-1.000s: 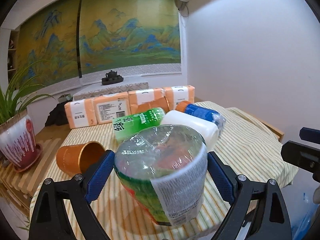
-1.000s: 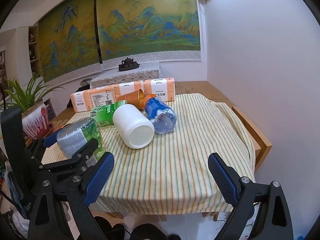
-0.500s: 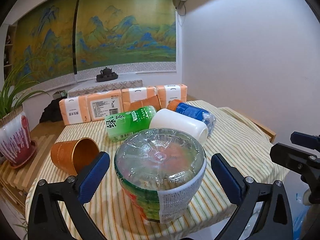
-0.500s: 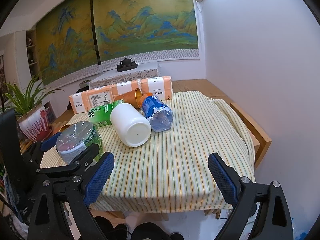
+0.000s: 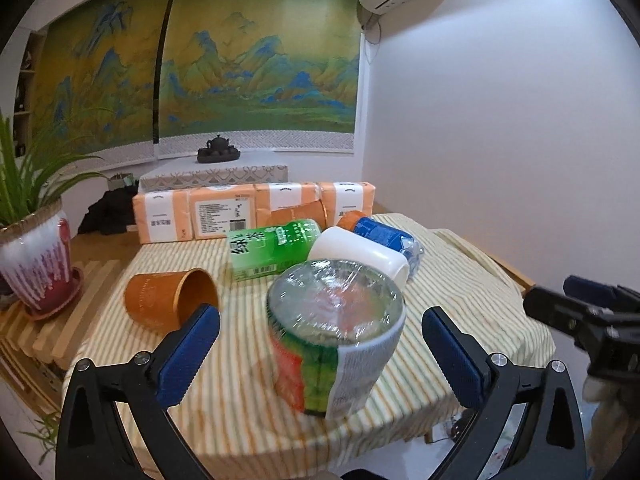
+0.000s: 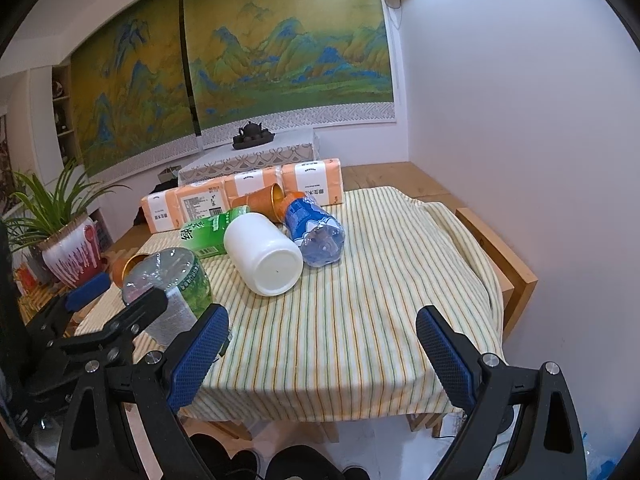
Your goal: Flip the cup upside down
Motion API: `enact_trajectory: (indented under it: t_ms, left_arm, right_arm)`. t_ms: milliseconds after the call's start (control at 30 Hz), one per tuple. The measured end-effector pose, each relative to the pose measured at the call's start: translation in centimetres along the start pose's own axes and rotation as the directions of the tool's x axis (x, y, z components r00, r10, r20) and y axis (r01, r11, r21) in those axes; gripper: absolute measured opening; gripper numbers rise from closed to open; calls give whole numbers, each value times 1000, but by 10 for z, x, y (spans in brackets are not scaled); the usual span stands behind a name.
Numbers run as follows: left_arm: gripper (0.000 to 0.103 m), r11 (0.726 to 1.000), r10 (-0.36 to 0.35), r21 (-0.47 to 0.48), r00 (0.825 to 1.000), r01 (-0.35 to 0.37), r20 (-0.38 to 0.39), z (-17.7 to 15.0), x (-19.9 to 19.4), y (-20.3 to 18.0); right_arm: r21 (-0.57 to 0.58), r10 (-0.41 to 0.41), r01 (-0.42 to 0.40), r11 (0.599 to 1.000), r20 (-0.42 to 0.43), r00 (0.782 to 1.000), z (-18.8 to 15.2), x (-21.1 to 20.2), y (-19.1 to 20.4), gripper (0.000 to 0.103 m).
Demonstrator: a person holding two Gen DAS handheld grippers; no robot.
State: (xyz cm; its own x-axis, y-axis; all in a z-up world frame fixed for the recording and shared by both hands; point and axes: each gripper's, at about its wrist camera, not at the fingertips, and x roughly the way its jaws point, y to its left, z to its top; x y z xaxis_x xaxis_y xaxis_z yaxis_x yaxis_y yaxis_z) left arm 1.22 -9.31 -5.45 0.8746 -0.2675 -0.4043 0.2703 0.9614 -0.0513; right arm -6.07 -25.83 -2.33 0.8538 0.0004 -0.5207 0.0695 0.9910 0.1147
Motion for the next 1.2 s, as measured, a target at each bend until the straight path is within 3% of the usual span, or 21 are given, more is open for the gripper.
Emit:
enact_trajectory:
  t_ms: [100, 300, 667, 1200]
  left_arm:
    - [102, 1000, 0, -28, 1000, 0, -7, 0, -14, 9]
    - [102, 993, 67, -100, 998, -66, 11, 5, -48, 35]
    - [102, 974, 198, -117, 980, -194, 20, 9, -85, 55]
    - [103, 968, 229, -109, 973, -225, 24, 9, -94, 53]
  right_arm:
    - [2, -1, 1, 1000, 15, 1000, 1, -4, 2, 93]
    - [-18, -10, 11, 1000, 68, 998, -2, -13, 12, 93]
    - [-46, -41, 48, 998, 149, 988, -7, -24, 34, 93]
    - [-75, -40, 53, 996, 170, 985, -10, -31, 45, 93]
